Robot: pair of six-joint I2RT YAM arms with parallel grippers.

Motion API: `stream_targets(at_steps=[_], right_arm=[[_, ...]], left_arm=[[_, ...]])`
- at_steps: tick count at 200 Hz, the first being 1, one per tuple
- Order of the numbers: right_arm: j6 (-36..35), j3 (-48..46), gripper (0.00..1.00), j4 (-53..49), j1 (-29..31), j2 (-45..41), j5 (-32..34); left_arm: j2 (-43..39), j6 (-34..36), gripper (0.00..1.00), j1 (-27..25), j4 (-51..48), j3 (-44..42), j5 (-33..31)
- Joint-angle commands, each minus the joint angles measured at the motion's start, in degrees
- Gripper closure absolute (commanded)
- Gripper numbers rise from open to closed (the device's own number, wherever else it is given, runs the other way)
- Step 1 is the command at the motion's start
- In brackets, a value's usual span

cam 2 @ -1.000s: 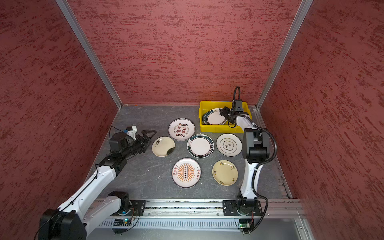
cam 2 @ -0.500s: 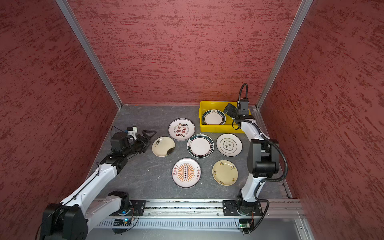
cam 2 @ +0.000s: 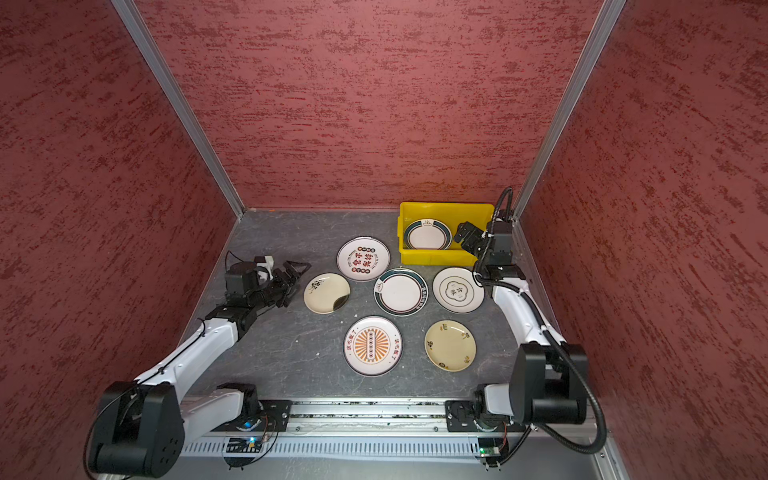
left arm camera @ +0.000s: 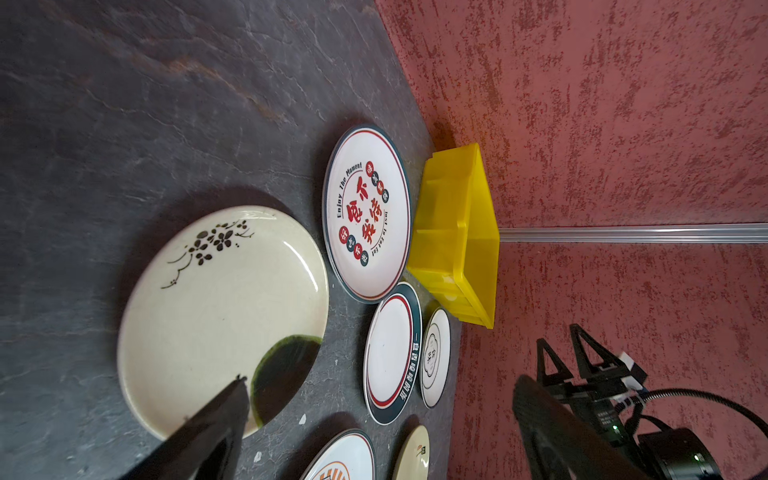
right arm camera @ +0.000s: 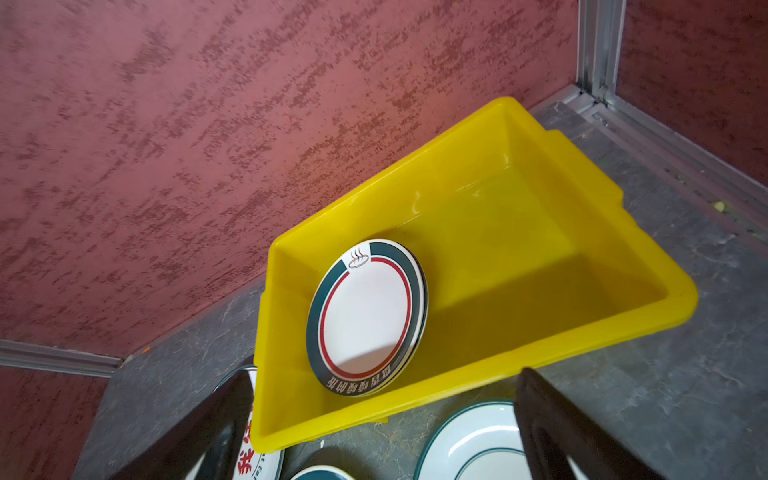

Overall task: Place the plates into the plastic bin on the countertop
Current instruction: 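Lower the striped plate into the bin and open the right gripper, then tilt up the cream floral plate with the left gripper while right gripper withdraws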

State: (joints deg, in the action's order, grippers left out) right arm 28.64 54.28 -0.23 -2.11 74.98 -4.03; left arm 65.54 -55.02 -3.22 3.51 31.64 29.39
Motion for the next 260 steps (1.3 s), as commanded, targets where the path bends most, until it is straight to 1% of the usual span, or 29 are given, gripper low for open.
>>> stream_targets(at_steps=[1, 27, 54, 74, 89, 105, 120, 132, 153, 179, 202, 224, 241, 260], right_arm=[[-3.4, -2.2, 0.01, 3.5, -0.3, -4.5, -1.4], [-2.1, -6.7, 0.01, 4.2, -0.3, -9.0, -6.7], [-0.6, -13.1, 0.01, 7.4, 0.0, -15.0, -8.0], [-0.1, -13.6, 0.01, 5.3, 0.0, -16.7, -9.7], [0.8, -13.6, 0.01, 4.5, 0.0, -16.8, -12.7], [2.3, -14.2, 0.01, 5.3, 0.0, -16.3, -18.1], [4.8, -15.5, 0.01, 9.1, 0.0, -15.5, -26.9], [8.0, -16.6, 0.01, 11.8, 0.1, -14.6, -32.1], [11.0, -18.3, 0.01, 13.3, 0.0, -14.5, -36.1], [10.3, -18.3, 0.01, 11.0, 0.1, -14.9, -40.1], [7.3, -16.1, 0.01, 2.8, 0.3, -14.9, -40.7], [3.9, -15.1, 0.01, -4.1, 0.4, -15.9, -37.8], [3.0, -15.8, 0.01, -5.0, 0.4, -16.8, -35.8], [3.6, -16.3, 0.01, -4.7, 0.4, -16.4, -35.7]], left_arm=[[1.7, 1.5, 0.01, 0.7, 2.0, -1.3, 0.4], [2.8, 2.7, 0.01, 1.1, 1.8, -3.2, -0.2], [2.3, 4.5, 0.01, 1.6, -0.4, -5.2, -1.6], [1.0, 4.3, 0.01, 2.3, 0.4, -7.9, -2.3], [0.6, 4.4, 0.01, 2.8, 0.7, -8.8, -2.1], [0.9, 4.7, 0.01, 3.2, 1.1, -9.2, -1.7], [1.4, 4.6, 0.01, 3.7, 1.7, -9.5, -1.4], [1.9, 4.4, 0.01, 4.0, 2.1, -9.5, -1.0], [3.2, 3.2, 0.01, 3.9, 4.1, -10.0, -0.3], [5.9, 2.2, 0.01, 3.8, 6.9, -10.6, 0.3], [8.3, 0.0, 0.01, 3.8, 10.0, -11.8, 0.2], [10.1, -0.1, 0.06, 3.2, 11.6, -11.7, -0.1], [11.9, 0.3, 0.1, 2.7, 11.7, -10.8, -0.6], [14.3, 0.6, 0.16, 1.8, 12.3, -9.9, -1.5]])
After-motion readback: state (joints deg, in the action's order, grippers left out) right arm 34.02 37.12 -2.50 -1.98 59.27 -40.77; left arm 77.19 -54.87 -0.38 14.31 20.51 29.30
